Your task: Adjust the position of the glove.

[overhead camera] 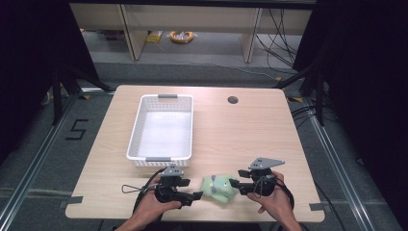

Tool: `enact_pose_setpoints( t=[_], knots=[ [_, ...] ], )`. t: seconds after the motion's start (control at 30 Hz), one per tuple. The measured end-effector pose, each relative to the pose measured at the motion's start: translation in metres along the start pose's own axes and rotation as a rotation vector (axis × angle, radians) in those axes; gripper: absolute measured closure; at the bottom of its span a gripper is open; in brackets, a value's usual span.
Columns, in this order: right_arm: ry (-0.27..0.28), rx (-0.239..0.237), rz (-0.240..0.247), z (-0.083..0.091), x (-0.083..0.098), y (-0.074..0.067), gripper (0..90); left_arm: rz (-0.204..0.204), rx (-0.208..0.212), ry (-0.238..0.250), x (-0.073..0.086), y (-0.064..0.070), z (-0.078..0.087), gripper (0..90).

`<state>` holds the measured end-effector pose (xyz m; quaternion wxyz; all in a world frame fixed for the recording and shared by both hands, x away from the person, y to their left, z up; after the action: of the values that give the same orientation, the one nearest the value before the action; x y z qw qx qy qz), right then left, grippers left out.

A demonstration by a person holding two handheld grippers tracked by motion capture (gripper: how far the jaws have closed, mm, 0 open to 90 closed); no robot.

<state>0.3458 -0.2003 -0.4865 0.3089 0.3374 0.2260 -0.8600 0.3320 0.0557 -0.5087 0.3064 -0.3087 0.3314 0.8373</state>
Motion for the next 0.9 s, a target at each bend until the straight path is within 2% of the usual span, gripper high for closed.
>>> enact_pose_setpoints(
  t=[0.03, 0.1, 0.13, 0.17, 0.2, 0.23, 0.3, 0.33, 0.37, 0.4, 0.43, 0.47, 0.5, 0.53, 0.57, 0.6, 0.67, 0.7, 0.73, 0.8, 0.87, 0.9],
  knots=[
    [-0.005, -0.01, -0.008, -0.004, 0.001, 0.0, 47.1, 0.003, 0.02, -0.006, -0.003, 0.004, -0.006, 28.5],
    [-0.023, -0.002, -0.013, -0.005, 0.002, 0.0, 47.1, 0.004, 0.015, -0.014, -0.004, 0.006, -0.01, 28.8],
    [-0.025, 0.006, -0.014, -0.007, 0.002, 0.001, 47.1, 0.004, 0.027, -0.018, -0.005, 0.005, -0.012, 29.2],
    [-0.041, -0.01, -0.021, -0.01, 0.004, 0.002, 47.0, 0.007, 0.01, -0.025, -0.007, 0.006, -0.014, 30.1],
    [-0.041, -0.01, -0.021, -0.01, 0.004, 0.002, 47.0, 0.006, 0.026, -0.027, -0.008, 0.005, -0.017, 30.1],
    [-0.046, -0.006, -0.036, -0.011, 0.004, 0.002, 47.1, 0.005, 0.011, -0.032, -0.009, 0.004, -0.019, 30.7],
    [-0.052, -0.034, -0.052, -0.015, 0.006, 0.005, 47.0, 0.039, 0.031, -0.044, -0.009, 0.001, -0.024, 30.8],
    [-0.065, -0.023, -0.07, -0.016, 0.008, 0.006, 47.0, 0.048, 0.035, -0.048, -0.009, 0.001, -0.026, 30.9],
    [-0.051, -0.028, -0.067, -0.018, 0.009, 0.007, 47.0, 0.047, 0.012, -0.059, -0.008, -0.001, -0.026, 31.2],
    [-0.071, -0.036, -0.07, -0.018, 0.01, 0.007, 47.0, 0.056, 0.016, -0.046, -0.008, -0.002, -0.029, 31.4],
    [-0.079, -0.055, -0.082, -0.02, 0.013, 0.009, 47.4, 0.057, 0.023, -0.07, -0.007, -0.005, -0.029, 32.6],
    [-0.079, -0.055, -0.082, -0.02, 0.013, 0.009, 47.4, 0.064, 0.01, -0.064, -0.006, -0.005, -0.03, 32.6],
    [-0.082, -0.063, -0.085, -0.021, 0.014, 0.01, 47.6, 0.068, 0.018, -0.068, -0.006, -0.006, -0.031, 33.1],
    [-0.09, -0.076, -0.089, -0.021, 0.014, 0.01, 48.0, 0.065, 0.02, -0.082, -0.005, -0.006, -0.031, 33.8],
    [-0.08, -0.059, -0.094, -0.023, 0.016, 0.01, 48.4, 0.068, 0.008, -0.09, -0.005, -0.005, -0.032, 34.3],
    [-0.083, -0.073, -0.095, -0.023, 0.016, 0.01, 48.6, 0.065, 0.026, -0.09, -0.005, -0.005, -0.033, 34.9],
    [-0.077, -0.078, -0.108, -0.023, 0.018, 0.011, 48.6, 0.062, 0.019, -0.093, -0.005, -0.004, -0.035, 37.0],
    [-0.084, -0.093, -0.155, -0.023, 0.019, 0.009, 48.8, 0.062, 0.021, -0.102, -0.005, -0.004, -0.035, 37.9],
    [-0.075, -0.101, -0.13, -0.024, 0.019, 0.013, 49.2, 0.062, 0.031, -0.106, -0.005, -0.004, -0.035, 38.5],
    [-0.069, -0.122, -0.144, -0.025, 0.021, 0.015, 49.6, 0.058, 0.035, -0.108, -0.004, -0.004, -0.035, 40.5],
    [-0.076, -0.123, -0.157, -0.025, 0.021, 0.015, 49.8, 0.064, 0.038, -0.104, -0.004, -0.003, -0.036, 42.1],
    [-0.08, -0.124, -0.161, -0.026, 0.021, 0.015, 50.0, 0.055, 0.028, -0.104, -0.004, -0.003, -0.036, 44.2]
  ],
)
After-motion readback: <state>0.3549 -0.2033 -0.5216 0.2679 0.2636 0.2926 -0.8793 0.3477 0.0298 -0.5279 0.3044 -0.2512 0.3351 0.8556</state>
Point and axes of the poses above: each handheld gripper's, and its own axes: z roughly backward along the jaws, x roughly out of its underside, y roughly to its right, the point moved 3 cm from there along -z, roughly forward along the jaws
